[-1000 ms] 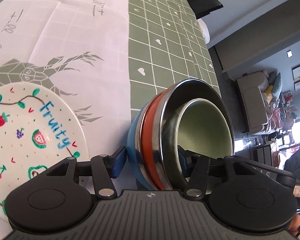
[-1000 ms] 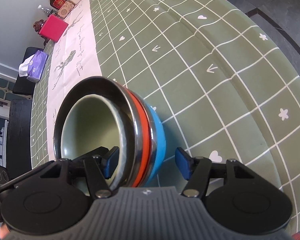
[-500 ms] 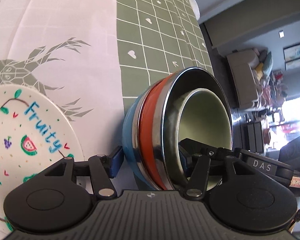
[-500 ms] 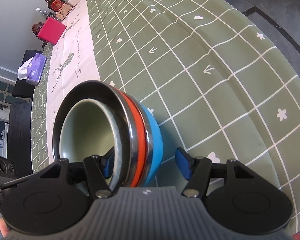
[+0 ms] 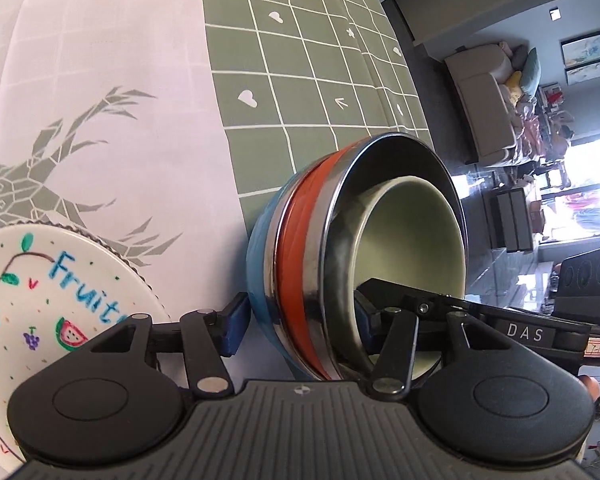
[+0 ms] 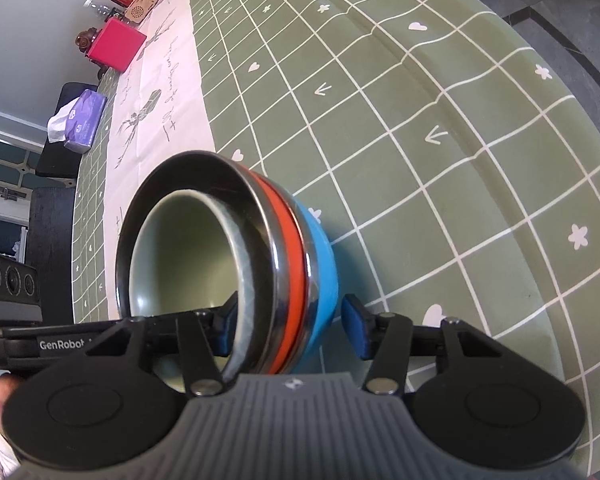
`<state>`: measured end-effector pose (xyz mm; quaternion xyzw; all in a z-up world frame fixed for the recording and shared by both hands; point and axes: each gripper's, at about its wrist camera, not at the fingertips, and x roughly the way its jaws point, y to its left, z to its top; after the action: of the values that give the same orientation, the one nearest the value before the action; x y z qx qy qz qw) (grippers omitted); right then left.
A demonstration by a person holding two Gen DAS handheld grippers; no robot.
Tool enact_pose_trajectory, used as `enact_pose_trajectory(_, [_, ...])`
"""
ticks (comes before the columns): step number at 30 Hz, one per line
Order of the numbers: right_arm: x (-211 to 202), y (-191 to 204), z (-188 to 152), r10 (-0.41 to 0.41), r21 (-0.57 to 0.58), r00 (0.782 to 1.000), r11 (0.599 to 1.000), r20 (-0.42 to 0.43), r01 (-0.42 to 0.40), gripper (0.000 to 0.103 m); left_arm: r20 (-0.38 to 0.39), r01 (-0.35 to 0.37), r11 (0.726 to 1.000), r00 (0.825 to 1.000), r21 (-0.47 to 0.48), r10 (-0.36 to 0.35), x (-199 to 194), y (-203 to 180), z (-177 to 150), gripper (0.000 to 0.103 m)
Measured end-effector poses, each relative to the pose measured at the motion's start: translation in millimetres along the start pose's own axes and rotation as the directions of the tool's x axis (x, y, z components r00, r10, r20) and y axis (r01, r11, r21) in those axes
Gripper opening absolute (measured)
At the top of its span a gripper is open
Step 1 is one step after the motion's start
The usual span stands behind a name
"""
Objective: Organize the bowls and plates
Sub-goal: 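Lift the nested bowl stack and carry it toward the 'Fruity' plate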
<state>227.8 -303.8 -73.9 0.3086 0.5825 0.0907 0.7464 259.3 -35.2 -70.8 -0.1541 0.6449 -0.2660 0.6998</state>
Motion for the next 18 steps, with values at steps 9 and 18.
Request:
enact_pose_trajectory(9, [-0.1,-3.0,-1.9,0.024,0.032,1.000,0.999,0.005,-0.024,0.048,0.044,-0.057,0.998,0.997,0.004,0.057,-7.7,-9.2,-5.1,0.057])
enact_pose_trajectory(18, [-3.9,-5.8,-4.6,0.028,0.044,1.000,0.999,0.010,-0.028,0.047,0.069,-0.094,0.995,0.993,-0.026,0.096,-10.0,-16.3,-4.1,0.054])
